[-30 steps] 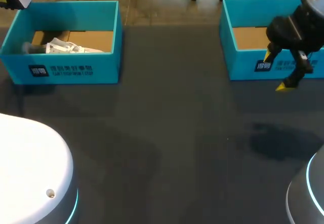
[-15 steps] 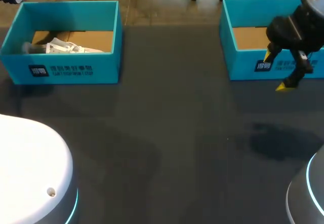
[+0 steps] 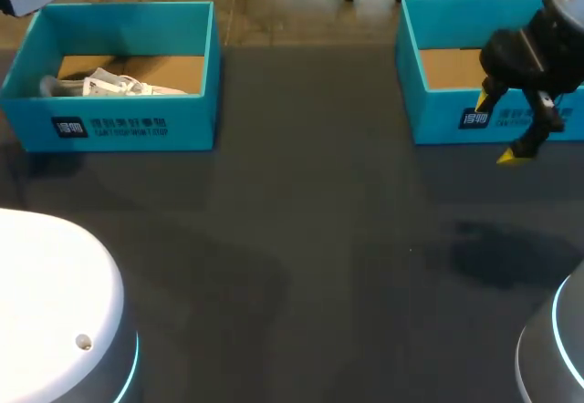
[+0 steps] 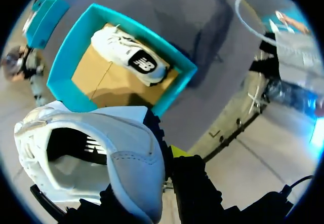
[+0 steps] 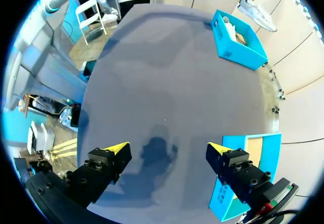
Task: Take the shoe out of the shoebox, open the shoe tongue, remove and reinsert the insole, then place the shoe into the shoebox
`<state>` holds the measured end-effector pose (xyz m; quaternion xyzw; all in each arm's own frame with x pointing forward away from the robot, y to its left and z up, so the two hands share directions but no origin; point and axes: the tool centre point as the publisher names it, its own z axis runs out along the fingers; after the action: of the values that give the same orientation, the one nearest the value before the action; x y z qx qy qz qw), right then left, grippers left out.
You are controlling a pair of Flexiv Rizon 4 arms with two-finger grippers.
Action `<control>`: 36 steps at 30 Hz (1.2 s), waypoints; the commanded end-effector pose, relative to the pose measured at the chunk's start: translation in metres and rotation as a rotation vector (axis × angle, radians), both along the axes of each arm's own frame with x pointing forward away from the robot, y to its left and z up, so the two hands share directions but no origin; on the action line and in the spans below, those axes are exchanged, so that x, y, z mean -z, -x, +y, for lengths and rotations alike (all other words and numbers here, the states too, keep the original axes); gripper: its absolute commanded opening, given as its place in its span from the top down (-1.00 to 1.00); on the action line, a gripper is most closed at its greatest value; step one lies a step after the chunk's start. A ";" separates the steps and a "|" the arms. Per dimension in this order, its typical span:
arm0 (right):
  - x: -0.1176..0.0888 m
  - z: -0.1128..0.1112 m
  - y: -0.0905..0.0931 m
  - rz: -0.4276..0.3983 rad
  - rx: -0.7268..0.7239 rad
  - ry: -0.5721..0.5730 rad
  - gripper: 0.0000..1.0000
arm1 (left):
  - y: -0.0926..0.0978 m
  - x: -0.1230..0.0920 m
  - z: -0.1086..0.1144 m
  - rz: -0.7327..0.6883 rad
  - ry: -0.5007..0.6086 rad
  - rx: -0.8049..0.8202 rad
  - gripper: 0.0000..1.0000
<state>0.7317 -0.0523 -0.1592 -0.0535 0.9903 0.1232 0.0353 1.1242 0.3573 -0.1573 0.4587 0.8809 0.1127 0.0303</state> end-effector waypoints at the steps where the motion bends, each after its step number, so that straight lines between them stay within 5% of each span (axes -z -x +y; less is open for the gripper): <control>1: 0.000 0.001 -0.001 0.002 0.000 0.002 -1.00 | -0.007 -0.009 0.004 0.113 -0.081 0.467 1.00; 12: 0.000 0.001 -0.001 0.002 0.000 0.002 -1.00 | -0.022 -0.011 0.004 0.144 -0.086 0.777 1.00; 36: 0.000 0.001 -0.001 0.002 0.000 0.002 -1.00 | -0.028 -0.010 -0.007 0.104 -0.139 0.713 1.00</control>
<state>0.7317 -0.0523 -0.1592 -0.0534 0.9903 0.1232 0.0353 1.1545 0.3505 -0.1483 0.7430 0.6566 0.1297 -0.0099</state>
